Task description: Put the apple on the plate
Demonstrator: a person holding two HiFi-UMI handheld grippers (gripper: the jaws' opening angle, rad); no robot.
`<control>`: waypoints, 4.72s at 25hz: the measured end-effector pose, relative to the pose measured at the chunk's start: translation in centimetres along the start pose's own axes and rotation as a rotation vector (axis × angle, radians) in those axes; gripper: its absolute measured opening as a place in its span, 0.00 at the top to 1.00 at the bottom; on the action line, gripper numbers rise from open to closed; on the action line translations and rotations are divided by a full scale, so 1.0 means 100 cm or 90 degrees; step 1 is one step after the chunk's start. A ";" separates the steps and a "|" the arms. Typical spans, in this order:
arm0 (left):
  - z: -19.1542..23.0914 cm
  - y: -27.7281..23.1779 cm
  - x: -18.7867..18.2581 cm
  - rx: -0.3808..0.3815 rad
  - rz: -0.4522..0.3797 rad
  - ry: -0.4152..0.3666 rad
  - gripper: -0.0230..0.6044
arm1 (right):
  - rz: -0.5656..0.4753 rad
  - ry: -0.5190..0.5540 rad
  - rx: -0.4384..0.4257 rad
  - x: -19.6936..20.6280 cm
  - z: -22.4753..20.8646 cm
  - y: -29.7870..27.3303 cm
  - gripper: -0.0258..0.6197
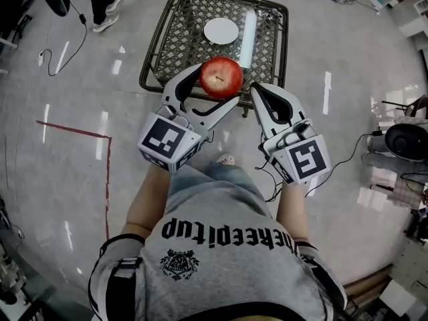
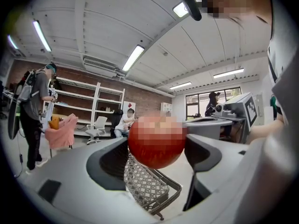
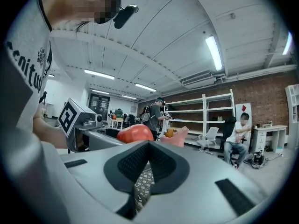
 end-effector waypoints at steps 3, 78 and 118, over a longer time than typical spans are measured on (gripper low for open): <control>0.002 -0.011 0.002 -0.014 0.001 0.003 0.33 | 0.000 -0.003 -0.014 0.005 -0.012 -0.004 0.96; 0.206 -0.084 0.014 -0.020 0.033 0.028 0.33 | 0.051 -0.026 -0.028 0.021 -0.090 -0.218 0.96; 0.265 -0.168 0.095 -0.167 0.065 0.087 0.33 | 0.101 -0.053 -0.164 0.105 -0.171 -0.293 0.96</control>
Point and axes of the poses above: the fingertips, and each gripper's own axes: y backward along the fingers, z to its left, x out of its underside, the point moved 6 cm from there along y, backward along the fingers, and after that the axes turned 10 degrees about x, right-handed, at the moved point
